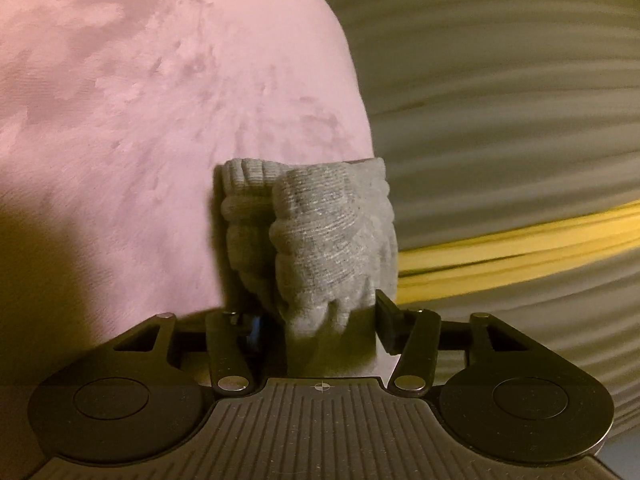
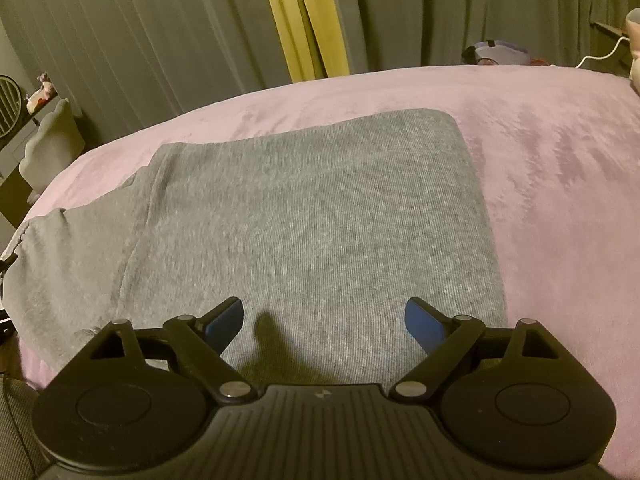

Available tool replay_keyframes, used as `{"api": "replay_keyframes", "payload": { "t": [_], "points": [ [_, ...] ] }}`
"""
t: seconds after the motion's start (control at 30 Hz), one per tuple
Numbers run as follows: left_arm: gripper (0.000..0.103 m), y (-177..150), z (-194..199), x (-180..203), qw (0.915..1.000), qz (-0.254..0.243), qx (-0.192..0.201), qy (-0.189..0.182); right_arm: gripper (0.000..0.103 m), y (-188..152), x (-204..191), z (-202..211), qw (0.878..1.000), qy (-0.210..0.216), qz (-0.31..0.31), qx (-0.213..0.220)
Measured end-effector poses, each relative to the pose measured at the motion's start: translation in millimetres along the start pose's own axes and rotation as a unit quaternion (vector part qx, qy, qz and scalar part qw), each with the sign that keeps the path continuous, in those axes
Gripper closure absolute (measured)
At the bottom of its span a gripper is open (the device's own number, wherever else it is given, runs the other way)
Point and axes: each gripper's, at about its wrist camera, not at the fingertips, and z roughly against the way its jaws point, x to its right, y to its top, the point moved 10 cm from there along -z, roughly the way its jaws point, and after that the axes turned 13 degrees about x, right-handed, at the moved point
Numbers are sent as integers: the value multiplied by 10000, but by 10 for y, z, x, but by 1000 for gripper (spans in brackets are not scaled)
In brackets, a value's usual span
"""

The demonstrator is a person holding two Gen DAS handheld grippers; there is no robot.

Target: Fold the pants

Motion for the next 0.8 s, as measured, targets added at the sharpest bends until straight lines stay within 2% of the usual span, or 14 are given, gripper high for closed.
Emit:
{"api": "replay_keyframes", "payload": {
  "t": [0.1, 0.23, 0.3, 0.4, 0.5, 0.6, 0.67, 0.7, 0.8],
  "points": [
    [70, -12, -5, 31, 9992, -363, 114, 106, 14, 0, 2, 10, 10000, -8, -6, 19],
    [78, -48, 192, 284, 9954, -875, 390, -44, 14, 30, 57, 68, 9996, -11, -232, 150],
    [79, -145, 312, 626, 9860, -1555, 553, -237, 14, 54, 100, 99, 9991, -13, -363, 224],
    [79, -455, 477, 1213, 9684, -2319, 562, -720, 14, 83, 148, 142, 9980, -3, -541, 321],
    [79, -961, 634, 1831, 9448, -2982, 396, -1302, 14, 124, 207, 202, 9962, -8, -747, 444],
    [78, -1641, 775, 2331, 9125, -3608, 0, -1928, 14, 176, 305, 302, 9924, -25, -1049, 649],
    [78, -2180, 836, 2530, 8870, -4008, -402, -2257, 14, 207, 382, 358, 9884, -28, -1310, 763],
    [78, -2497, 852, 2576, 8712, -4247, -642, -2377, 14, 222, 408, 382, 9859, -7, -1457, 822],
    [77, -3317, 849, 2491, 8257, -4912, -1311, -2446, 14, 251, 504, 467, 9776, 75, -1861, 976]
  ]
}}
